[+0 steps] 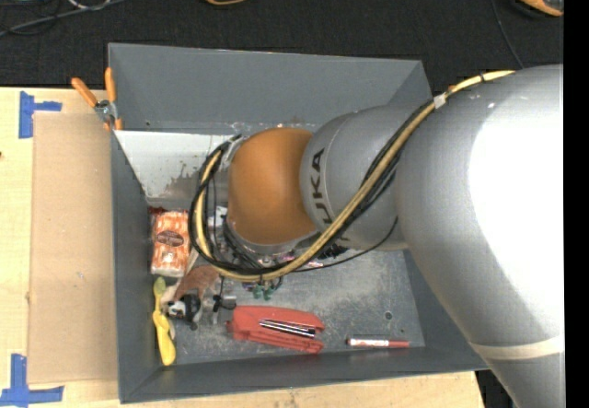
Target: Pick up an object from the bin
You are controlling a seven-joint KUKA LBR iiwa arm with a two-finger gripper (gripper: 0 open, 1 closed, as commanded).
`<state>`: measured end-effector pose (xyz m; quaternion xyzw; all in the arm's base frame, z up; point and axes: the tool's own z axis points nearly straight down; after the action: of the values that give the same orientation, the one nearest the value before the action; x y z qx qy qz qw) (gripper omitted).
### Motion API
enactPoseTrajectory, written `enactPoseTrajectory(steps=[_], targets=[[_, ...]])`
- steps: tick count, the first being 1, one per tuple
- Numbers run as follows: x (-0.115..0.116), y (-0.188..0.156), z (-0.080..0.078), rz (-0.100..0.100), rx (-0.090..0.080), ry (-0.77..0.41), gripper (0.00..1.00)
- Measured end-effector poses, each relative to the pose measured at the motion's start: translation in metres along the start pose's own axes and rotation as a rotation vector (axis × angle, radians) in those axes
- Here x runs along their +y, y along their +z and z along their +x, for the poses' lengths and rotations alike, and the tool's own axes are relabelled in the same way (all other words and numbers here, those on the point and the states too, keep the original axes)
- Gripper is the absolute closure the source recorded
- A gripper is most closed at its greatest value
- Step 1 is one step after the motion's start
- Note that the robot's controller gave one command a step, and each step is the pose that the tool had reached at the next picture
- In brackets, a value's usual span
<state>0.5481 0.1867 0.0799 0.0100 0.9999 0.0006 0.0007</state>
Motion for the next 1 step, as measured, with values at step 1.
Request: enactPoseTrajectory(steps=[1], targets=[[-0.0427, 0.0043, -0.0373, -0.004, -0.009, -0.331, 0.00]])
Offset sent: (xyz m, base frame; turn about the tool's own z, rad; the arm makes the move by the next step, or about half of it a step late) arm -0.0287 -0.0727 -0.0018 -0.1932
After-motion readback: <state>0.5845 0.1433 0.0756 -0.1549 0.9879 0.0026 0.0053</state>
